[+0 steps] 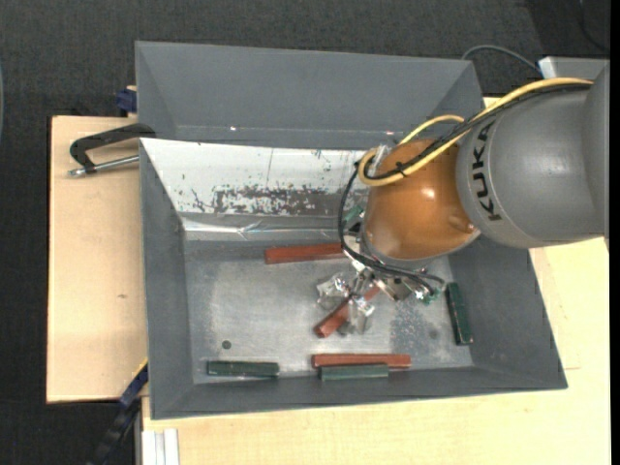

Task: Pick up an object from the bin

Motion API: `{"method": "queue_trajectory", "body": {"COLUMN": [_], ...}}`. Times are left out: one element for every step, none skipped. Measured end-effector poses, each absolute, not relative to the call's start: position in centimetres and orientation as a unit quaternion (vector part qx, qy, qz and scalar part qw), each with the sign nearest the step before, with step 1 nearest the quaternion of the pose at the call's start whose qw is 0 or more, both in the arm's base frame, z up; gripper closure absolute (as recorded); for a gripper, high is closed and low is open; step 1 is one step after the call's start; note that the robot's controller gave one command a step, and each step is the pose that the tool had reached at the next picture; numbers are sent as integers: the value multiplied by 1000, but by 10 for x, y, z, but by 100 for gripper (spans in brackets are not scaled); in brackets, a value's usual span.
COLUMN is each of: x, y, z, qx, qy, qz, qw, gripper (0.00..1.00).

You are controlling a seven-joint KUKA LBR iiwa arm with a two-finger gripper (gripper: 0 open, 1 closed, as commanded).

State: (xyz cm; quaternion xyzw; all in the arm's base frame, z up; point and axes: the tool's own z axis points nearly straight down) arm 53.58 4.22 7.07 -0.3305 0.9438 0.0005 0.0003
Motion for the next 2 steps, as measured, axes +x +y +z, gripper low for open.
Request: {"method": "queue_trajectory", "body": {"x": [536, 544], "y": [42, 78], "z": [71, 275], "qx": [-330, -364], "qy": [944, 931], "qz": [1, 0], "qw": [0, 6], "gripper": [100, 100]}}
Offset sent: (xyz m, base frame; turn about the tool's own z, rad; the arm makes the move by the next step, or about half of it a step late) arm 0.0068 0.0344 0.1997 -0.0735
